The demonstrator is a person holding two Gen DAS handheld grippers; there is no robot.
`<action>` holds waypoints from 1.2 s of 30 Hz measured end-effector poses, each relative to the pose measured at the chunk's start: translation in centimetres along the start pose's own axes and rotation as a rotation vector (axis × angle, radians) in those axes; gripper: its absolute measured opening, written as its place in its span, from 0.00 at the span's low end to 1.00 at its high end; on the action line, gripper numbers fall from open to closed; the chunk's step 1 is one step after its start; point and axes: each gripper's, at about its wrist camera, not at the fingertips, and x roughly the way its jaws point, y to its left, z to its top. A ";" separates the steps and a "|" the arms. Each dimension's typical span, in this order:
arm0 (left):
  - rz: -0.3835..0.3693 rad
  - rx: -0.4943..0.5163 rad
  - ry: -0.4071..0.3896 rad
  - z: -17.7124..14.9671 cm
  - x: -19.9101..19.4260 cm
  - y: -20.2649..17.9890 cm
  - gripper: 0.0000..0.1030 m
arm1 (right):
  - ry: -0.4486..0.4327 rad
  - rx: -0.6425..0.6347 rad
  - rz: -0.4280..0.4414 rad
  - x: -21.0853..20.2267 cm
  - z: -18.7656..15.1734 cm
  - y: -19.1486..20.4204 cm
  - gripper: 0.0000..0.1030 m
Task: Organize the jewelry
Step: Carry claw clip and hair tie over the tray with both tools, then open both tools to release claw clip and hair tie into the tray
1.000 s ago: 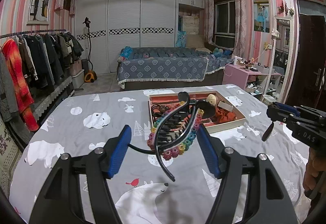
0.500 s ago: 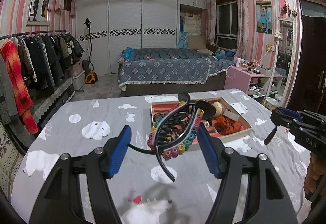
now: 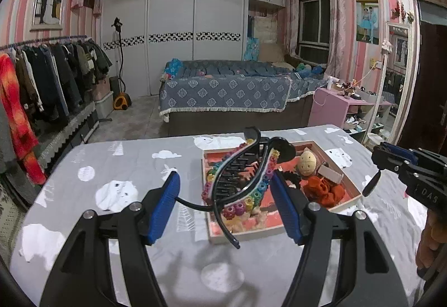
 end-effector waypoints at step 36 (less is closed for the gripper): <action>-0.017 -0.025 0.186 -4.1 17.7 -2.2 0.65 | 0.184 0.106 -0.088 17.5 -3.2 -6.3 0.39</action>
